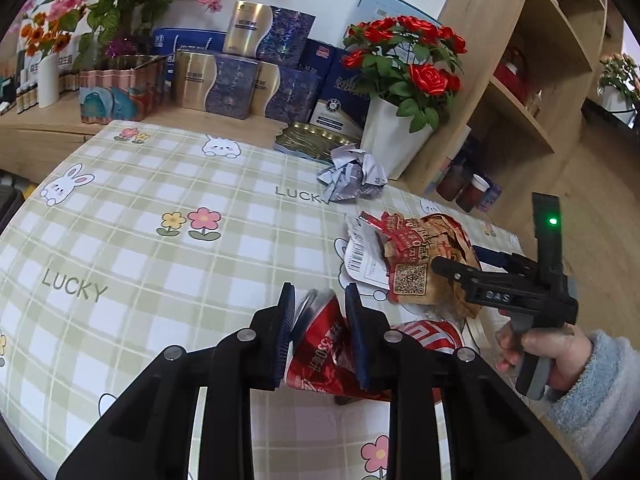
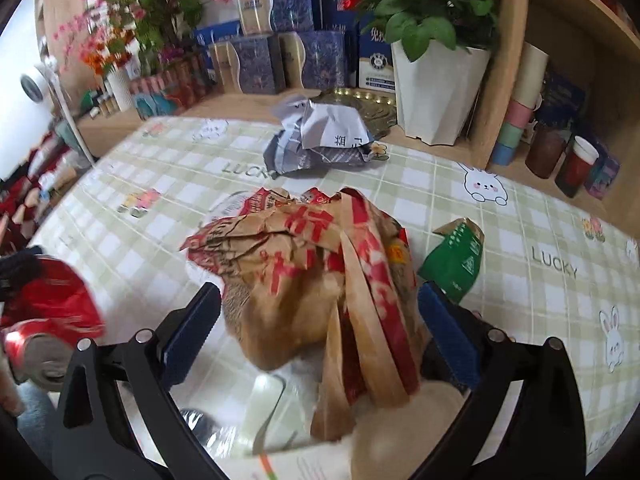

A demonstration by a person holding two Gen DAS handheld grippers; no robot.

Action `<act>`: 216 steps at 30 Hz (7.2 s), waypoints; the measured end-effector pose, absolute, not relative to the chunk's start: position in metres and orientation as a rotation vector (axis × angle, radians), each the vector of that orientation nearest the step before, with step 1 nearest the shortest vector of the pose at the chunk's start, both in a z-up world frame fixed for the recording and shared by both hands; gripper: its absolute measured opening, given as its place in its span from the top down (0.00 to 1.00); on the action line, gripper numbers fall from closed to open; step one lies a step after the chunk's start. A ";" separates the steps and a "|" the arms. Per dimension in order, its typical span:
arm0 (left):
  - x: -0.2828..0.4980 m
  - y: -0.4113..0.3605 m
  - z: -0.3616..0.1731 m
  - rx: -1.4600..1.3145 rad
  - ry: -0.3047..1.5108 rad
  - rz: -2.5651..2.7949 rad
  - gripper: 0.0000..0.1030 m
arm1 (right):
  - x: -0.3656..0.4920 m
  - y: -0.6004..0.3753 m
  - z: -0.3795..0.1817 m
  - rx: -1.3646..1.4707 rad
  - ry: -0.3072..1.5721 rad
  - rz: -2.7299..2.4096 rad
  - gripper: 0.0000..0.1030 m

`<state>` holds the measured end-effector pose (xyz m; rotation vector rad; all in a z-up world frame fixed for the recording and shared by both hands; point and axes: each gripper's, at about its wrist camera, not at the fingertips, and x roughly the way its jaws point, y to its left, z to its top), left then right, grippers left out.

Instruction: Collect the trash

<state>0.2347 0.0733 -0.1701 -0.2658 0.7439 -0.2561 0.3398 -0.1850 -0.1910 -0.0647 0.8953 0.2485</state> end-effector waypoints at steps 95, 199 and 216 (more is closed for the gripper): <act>0.063 0.041 -0.145 -0.074 0.812 -0.332 0.82 | 0.047 -0.124 -0.324 -0.123 1.273 0.627 0.19; 0.112 0.054 -0.186 -0.078 0.601 -0.206 0.06 | 0.139 -0.282 -0.196 0.199 0.806 0.152 0.05; 0.179 0.045 -0.214 -0.124 0.710 -0.203 0.06 | 0.250 -0.289 -0.250 0.438 0.928 0.156 0.05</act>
